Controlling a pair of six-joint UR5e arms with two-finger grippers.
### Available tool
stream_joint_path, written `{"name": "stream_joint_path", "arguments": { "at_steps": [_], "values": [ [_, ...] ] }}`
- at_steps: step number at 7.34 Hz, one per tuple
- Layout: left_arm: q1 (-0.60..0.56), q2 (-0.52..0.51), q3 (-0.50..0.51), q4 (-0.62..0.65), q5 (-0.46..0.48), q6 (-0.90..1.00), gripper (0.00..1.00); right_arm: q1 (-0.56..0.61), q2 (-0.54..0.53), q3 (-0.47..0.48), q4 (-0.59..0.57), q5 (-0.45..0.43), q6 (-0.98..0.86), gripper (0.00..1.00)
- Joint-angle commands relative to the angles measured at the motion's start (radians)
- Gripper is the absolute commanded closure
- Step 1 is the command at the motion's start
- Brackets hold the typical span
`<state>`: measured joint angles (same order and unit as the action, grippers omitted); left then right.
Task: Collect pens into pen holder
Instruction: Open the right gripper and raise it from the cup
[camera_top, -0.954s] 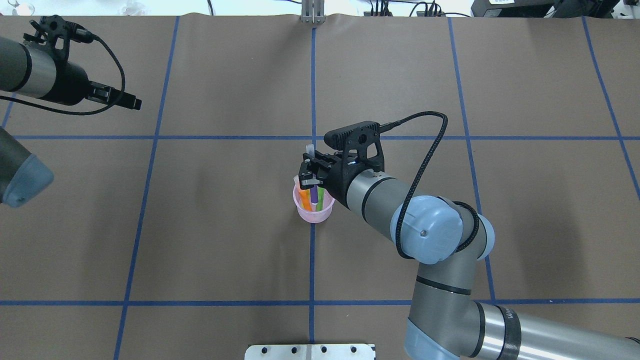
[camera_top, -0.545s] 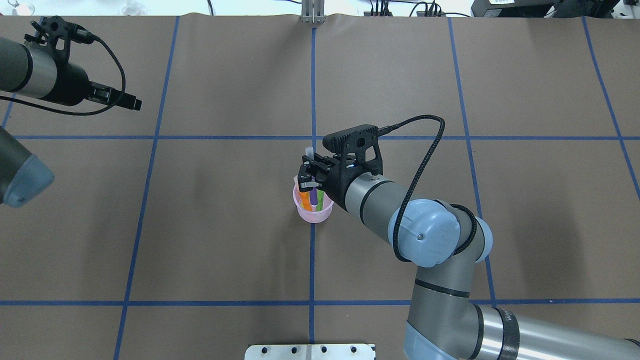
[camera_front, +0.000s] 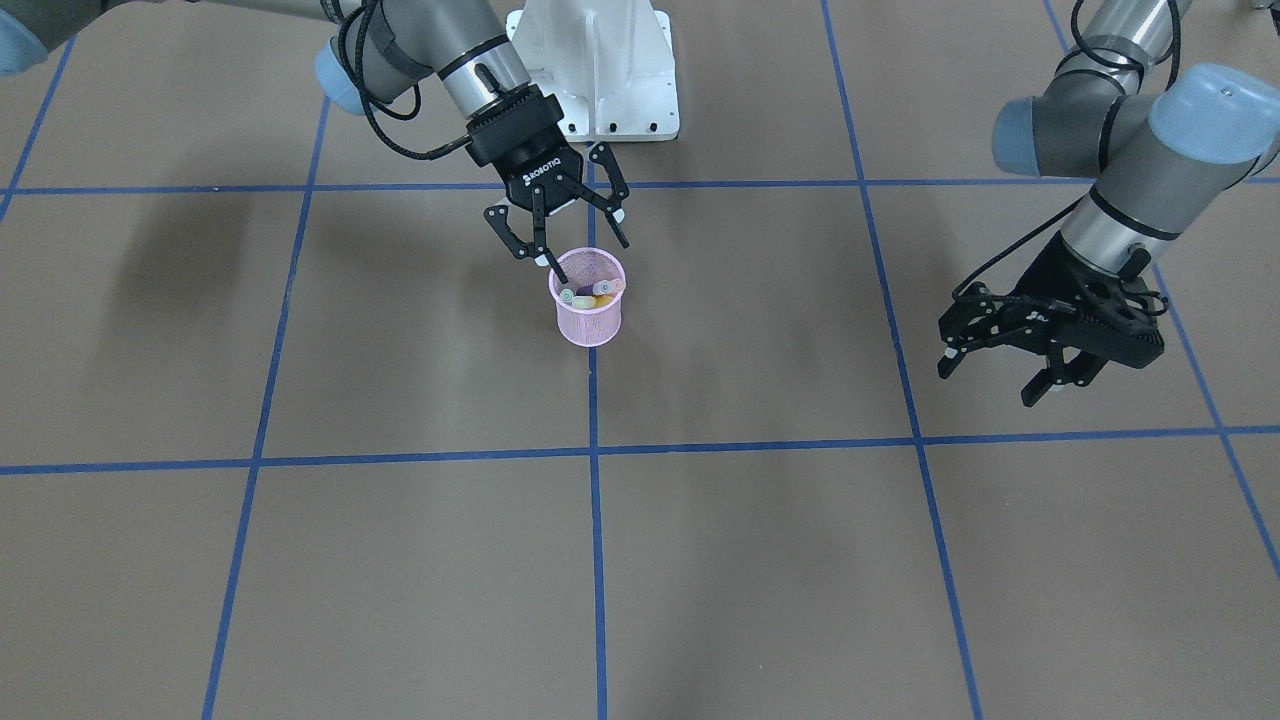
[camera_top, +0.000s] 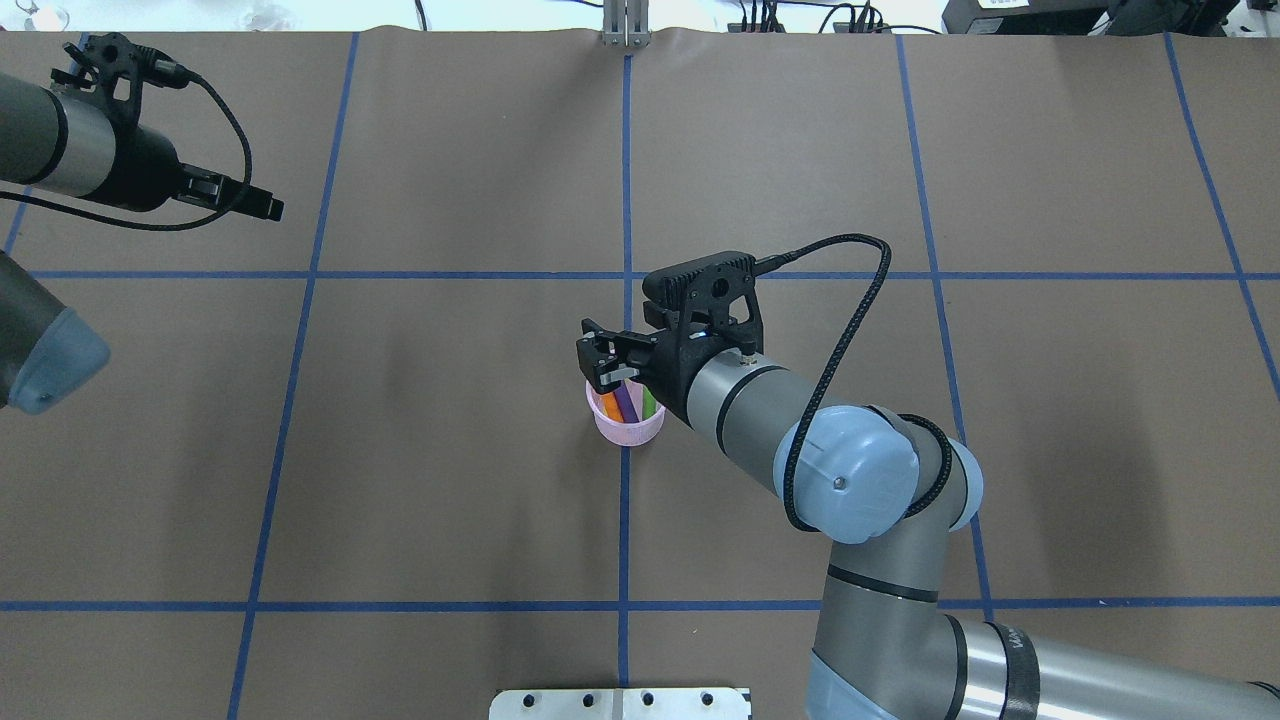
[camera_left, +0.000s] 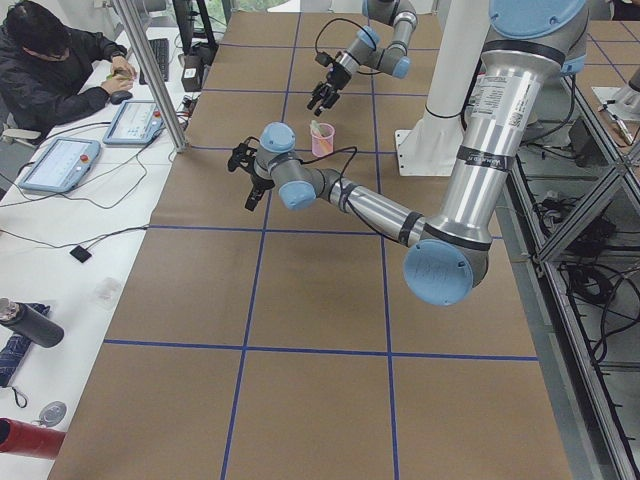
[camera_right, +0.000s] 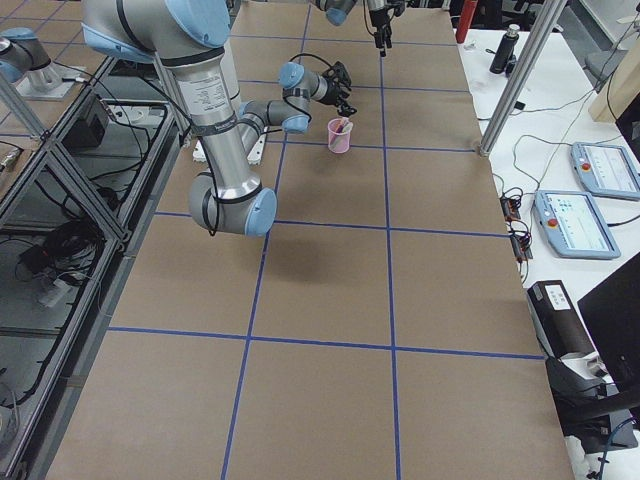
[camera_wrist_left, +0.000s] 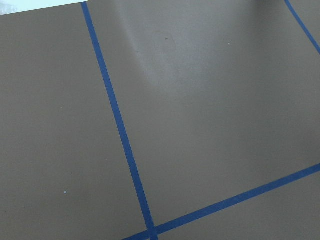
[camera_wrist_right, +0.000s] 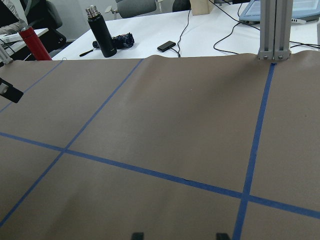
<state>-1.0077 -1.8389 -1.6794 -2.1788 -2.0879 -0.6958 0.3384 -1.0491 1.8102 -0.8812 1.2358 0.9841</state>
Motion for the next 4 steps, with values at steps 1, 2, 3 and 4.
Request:
{"name": "stream_joint_path", "arguments": {
  "at_steps": [1, 2, 3, 4],
  "values": [
    [-0.111, -0.011, 0.006, 0.078, -0.128, 0.091, 0.01, 0.057, -0.003, 0.094, -0.127, 0.118, 0.004, 0.0],
    [-0.19, -0.031, 0.001, 0.225, -0.208, 0.225, 0.01, 0.156, -0.012, 0.172, -0.3, 0.269, 0.004, 0.0],
    [-0.242, -0.032, -0.002, 0.361, -0.213, 0.383, 0.01, 0.309, -0.026, 0.222, -0.464, 0.495, -0.011, 0.0],
    [-0.283, -0.034, -0.002, 0.486, -0.212, 0.463, 0.01, 0.47, -0.038, 0.221, -0.563, 0.718, -0.034, 0.0]
  ]
}}
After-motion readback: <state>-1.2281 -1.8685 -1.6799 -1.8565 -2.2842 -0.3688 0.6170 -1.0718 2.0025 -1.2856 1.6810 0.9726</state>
